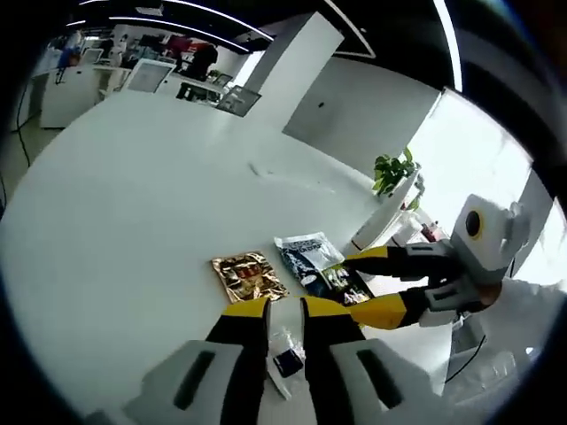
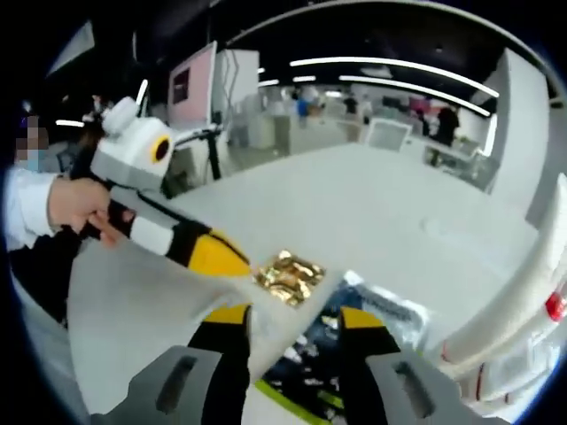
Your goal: Arrange the skincare products in the storage area until every visible bottle or jar stands upright without overlapping.
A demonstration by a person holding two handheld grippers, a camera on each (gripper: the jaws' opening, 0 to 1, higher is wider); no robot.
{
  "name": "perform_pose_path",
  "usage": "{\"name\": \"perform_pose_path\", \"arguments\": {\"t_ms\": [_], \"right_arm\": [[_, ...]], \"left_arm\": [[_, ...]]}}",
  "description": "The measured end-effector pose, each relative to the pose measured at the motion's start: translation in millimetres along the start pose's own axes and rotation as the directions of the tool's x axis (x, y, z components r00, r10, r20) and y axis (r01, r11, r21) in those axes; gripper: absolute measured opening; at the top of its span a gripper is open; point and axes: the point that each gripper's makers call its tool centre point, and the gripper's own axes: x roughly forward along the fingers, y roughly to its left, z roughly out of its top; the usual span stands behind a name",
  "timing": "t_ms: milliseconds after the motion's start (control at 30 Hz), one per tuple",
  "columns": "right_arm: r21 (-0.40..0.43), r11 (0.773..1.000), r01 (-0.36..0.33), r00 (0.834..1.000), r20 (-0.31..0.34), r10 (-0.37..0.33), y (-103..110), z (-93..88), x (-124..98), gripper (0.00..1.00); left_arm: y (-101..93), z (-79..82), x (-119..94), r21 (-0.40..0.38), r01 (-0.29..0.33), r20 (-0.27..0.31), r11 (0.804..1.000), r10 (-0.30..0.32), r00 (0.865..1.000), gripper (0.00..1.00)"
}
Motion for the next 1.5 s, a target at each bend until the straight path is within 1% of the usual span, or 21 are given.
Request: {"name": "perform_pose_path", "arguments": {"t_ms": [100,133,267,300,400,567,667,733,767,867,900,1000,1067,1133,1233,1267,1333,1433,1500], "right_arm": [[-0.002,1.0,-0.015,1.0,-0.003,0.015,5,-0.7,-4,0.36],[-0.006,1.0,-0.016,1.0,-0.003,0.016,6,-0.9,-5,0.37],[-0.027,1.0,-0.013,1.0,-0.002,0.013,7,-2.6,-9,0.42],[-0.026,0.999,-0.018,1.0,0.0,0.018,7,-2.6,-11,0.43],[-0.022,1.0,-0.02,1.0,0.001,0.02,8,-2.9,-16,0.46],[-0.03,1.0,-0.005,1.0,0.02,0.006,6,0.1,-28,0.5],[-0.039,0.999,-0.005,1.0,0.022,0.006,7,-1.0,-34,0.53],[-0.046,0.999,-0.007,1.0,0.019,0.008,8,-1.6,-38,0.57],[-0.053,0.999,-0.007,1.0,0.02,0.009,9,-1.0,-40,0.59],[-0.081,0.997,-0.006,1.0,0.025,0.008,10,1.1,-46,0.64],[-0.089,0.996,0.0,1.0,0.03,0.003,9,2.3,-48,0.67],[-0.106,0.994,0.008,0.999,0.043,-0.003,7,6.0,-54,0.7],[-0.119,0.993,0.011,0.998,0.059,-0.004,8,9.7,-59,0.69],[-0.133,0.991,0.011,0.998,0.063,-0.002,9,11.2,-63,0.71],[-0.158,0.987,0.014,0.998,0.061,-0.005,9,10.0,-69,0.77],[-0.161,0.987,0.014,0.998,0.062,-0.004,9,9.5,-71,0.78],[-0.16,0.987,0.007,0.998,0.059,0.003,9,7.5,-74,0.82],[-0.165,0.986,0.003,0.999,0.051,0.006,9,4.1,-80,0.84],[-0.171,0.985,0.008,0.998,0.056,0.002,9,4.0,-84,0.84]], "left_arm": [[-4.6,2.9,-3,0.014,0.008,0.013,1.0,-0.008,1.0,0.13],[-6.5,3.2,-4,0.023,0.01,0.014,1.0,-0.011,1.0,0.15],[-15.0,1.8,-9,0.101,0.02,0.0,0.995,-0.02,1.0,0.29],[-18.3,-0.8,-10,0.116,0.028,-0.014,0.993,-0.027,1.0,0.32],[-22.3,-3.4,-14,0.136,0.031,-0.019,0.99,-0.029,0.999,0.37],[-28.0,-6.8,-20,0.169,0.038,-0.031,0.985,-0.033,0.999,0.39],[-32.7,-5.8,-25,0.184,0.039,-0.026,0.982,-0.034,0.999,0.41],[-37.5,-5.8,-28,0.202,0.043,-0.027,0.978,-0.039,0.999,0.44],[-39.3,-5.7,-30,0.213,0.044,-0.026,0.976,-0.04,0.999,0.45],[-44.0,-4.0,-34,0.243,0.035,-0.018,0.969,-0.032,0.999,0.55],[-45.1,-4.1,-35,0.253,0.035,-0.02,0.967,-0.031,0.999,0.57],[-52.1,-6.7,-38,0.27,0.054,-0.037,0.961,-0.046,0.998,0.55],[-57.4,-8.8,-40,0.282,0.062,-0.044,0.957,-0.052,0.998,0.57],[-61.8,-10.7,-42,0.313,0.065,-0.051,0.948,-0.051,0.997,0.58],[-67.0,-12.5,-45,0.34,0.065,-0.061,0.938,-0.047,0.997,0.6],[-68.9,-13.0,-46,0.357,0.064,-0.061,0.932,-0.045,0.997,0.61],[-72.4,-15.4,-49,0.373,0.066,-0.066,0.926,-0.044,0.997,0.62],[-76.3,-19.0,-51,0.396,0.067,-0.074,0.916,-0.041,0.996,0.65],[-78.7,-20.7,-53,0.427,0.066,-0.079,0.902,-0.036,0.996,0.68]]}}
